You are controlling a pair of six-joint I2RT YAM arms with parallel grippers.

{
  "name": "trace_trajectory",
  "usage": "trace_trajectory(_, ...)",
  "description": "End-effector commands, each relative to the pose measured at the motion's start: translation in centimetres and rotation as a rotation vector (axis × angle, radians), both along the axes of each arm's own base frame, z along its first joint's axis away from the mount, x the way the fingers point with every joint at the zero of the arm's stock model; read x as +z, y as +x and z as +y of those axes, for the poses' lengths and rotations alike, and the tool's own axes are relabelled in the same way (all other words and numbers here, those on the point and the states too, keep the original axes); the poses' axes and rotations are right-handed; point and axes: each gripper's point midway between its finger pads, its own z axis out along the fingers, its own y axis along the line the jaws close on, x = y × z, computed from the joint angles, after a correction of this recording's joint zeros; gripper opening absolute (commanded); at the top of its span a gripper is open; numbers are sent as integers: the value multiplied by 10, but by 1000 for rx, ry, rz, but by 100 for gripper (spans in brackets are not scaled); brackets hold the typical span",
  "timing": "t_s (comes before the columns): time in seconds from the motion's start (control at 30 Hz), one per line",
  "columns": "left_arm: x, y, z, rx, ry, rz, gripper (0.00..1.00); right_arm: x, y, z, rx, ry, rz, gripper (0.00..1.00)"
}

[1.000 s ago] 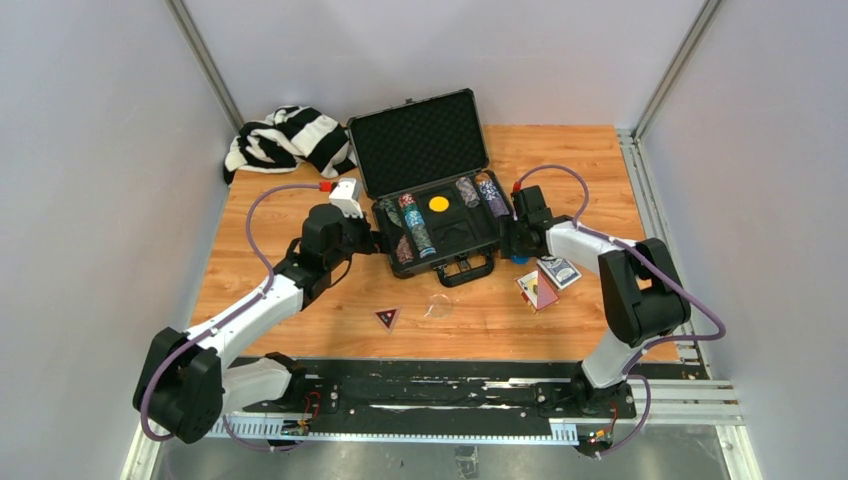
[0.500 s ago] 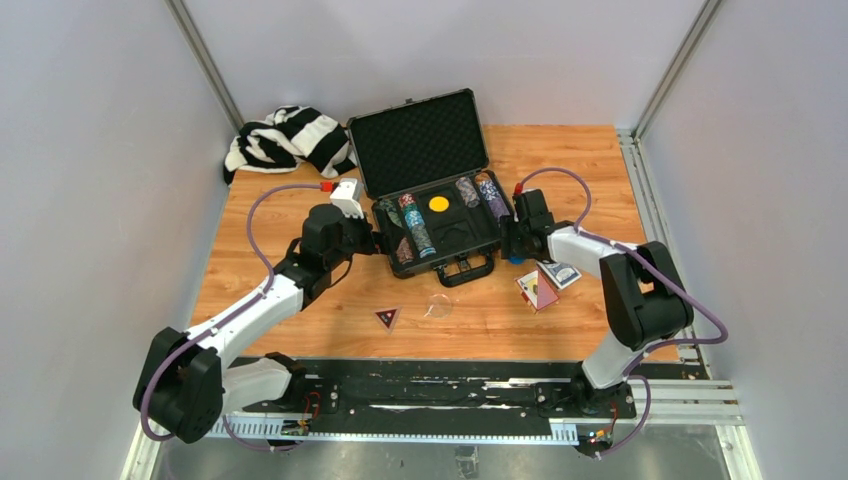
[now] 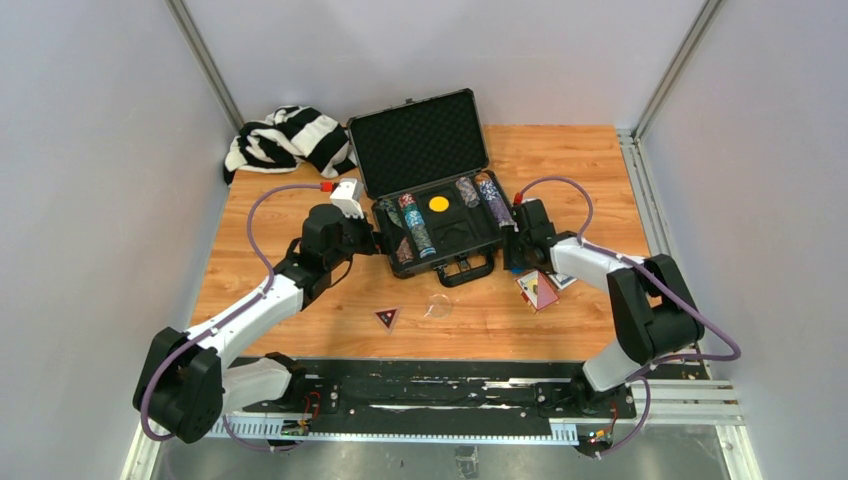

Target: Pack up texas hold em set

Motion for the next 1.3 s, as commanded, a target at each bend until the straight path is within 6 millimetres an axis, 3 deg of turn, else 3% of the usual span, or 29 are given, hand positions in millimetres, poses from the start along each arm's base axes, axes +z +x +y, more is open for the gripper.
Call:
trace_trajectory(0.0,6,2,-5,-16,-21,-22,100,-16,-48,-11,13,-51,151,50)
trace_trajectory(0.2,5,2,-6,-17,-24,-16,100,4,-44,-9,17,-31,92,49)
trace_trajectory(0.9,1,4,-12,-30,-35,11,100,35,-28,1,43,3,11,49)
trace_trajectory(1.27,0,-6,-55,-226,-154,149,98,57,-30,32,179,-37,-75,51)
